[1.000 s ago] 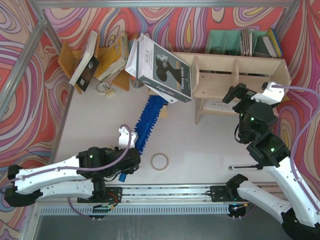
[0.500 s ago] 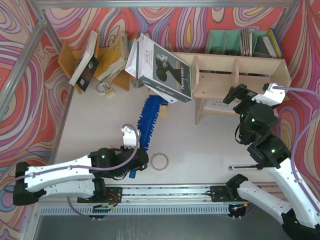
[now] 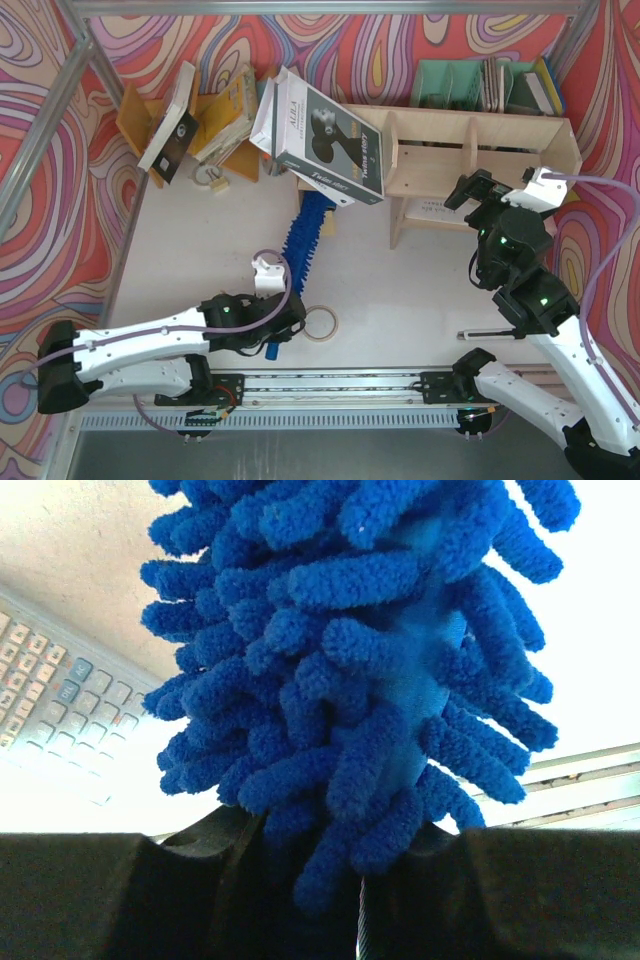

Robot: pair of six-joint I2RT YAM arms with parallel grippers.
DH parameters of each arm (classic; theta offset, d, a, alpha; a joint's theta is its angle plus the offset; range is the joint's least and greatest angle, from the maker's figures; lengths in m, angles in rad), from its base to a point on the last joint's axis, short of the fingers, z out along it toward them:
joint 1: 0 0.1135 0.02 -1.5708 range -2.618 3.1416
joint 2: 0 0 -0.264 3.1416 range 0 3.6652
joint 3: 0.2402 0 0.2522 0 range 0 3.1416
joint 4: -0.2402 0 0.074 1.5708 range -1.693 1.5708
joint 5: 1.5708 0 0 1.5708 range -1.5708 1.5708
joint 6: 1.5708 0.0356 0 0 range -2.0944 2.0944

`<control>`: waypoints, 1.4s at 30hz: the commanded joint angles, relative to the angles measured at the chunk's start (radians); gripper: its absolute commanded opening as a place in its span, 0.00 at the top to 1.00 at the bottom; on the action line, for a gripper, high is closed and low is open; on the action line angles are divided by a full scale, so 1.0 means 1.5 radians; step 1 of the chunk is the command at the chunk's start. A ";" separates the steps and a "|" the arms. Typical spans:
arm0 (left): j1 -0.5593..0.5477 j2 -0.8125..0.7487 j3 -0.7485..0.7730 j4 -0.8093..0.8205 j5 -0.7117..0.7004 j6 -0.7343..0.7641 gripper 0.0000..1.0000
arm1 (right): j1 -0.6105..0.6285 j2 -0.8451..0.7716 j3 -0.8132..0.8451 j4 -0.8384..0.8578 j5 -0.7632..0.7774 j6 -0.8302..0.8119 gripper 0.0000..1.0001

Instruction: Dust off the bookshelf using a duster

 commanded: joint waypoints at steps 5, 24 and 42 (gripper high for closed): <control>0.023 0.058 0.001 -0.011 0.017 -0.011 1.00 | 0.001 -0.007 0.002 0.003 0.009 0.007 0.01; 0.044 0.015 0.000 -0.010 -0.021 0.023 1.00 | 0.001 -0.007 -0.002 -0.001 0.000 0.017 0.01; 0.085 0.052 0.118 -0.066 -0.047 0.113 1.00 | 0.000 -0.013 -0.005 0.001 0.005 0.012 0.01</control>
